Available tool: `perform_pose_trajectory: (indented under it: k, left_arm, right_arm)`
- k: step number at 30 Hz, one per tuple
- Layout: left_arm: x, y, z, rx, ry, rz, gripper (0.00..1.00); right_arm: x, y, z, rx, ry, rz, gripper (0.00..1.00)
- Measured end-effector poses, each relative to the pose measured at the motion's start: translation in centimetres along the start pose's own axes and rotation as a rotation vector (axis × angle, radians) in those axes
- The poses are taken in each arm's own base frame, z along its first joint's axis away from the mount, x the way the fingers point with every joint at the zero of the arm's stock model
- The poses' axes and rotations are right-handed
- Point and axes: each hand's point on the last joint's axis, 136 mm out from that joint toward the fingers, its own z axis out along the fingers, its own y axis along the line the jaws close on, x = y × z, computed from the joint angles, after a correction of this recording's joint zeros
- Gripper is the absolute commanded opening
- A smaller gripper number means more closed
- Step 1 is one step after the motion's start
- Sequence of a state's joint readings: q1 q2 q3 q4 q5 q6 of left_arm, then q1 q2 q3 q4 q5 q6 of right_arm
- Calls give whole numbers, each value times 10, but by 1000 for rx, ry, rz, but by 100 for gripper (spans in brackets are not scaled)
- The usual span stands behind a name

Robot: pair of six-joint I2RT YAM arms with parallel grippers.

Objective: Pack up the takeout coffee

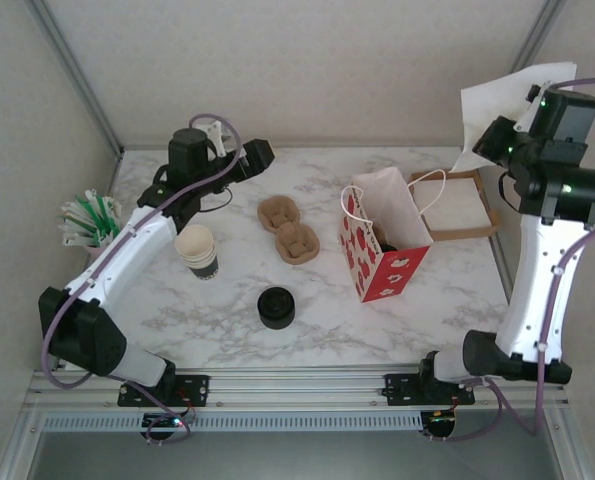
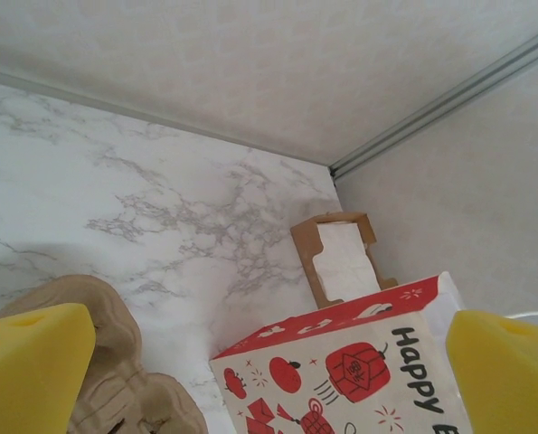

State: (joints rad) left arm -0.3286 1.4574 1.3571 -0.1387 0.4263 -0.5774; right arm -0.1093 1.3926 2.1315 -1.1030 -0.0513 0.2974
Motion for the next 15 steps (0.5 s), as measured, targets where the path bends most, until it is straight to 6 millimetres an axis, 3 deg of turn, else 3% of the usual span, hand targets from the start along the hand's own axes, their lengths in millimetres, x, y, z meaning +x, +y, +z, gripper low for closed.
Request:
perform_pose_trajectory:
  k: [8,15]
  left_arm:
    - [5,-10,-22,21,-17,8,100]
    - [12,-15,-34,33,-19,6,100]
  right_arm:
    - [30,38,-65,-227,38,-93,0]
    - [69,58,-90,-372,125,-143,0]
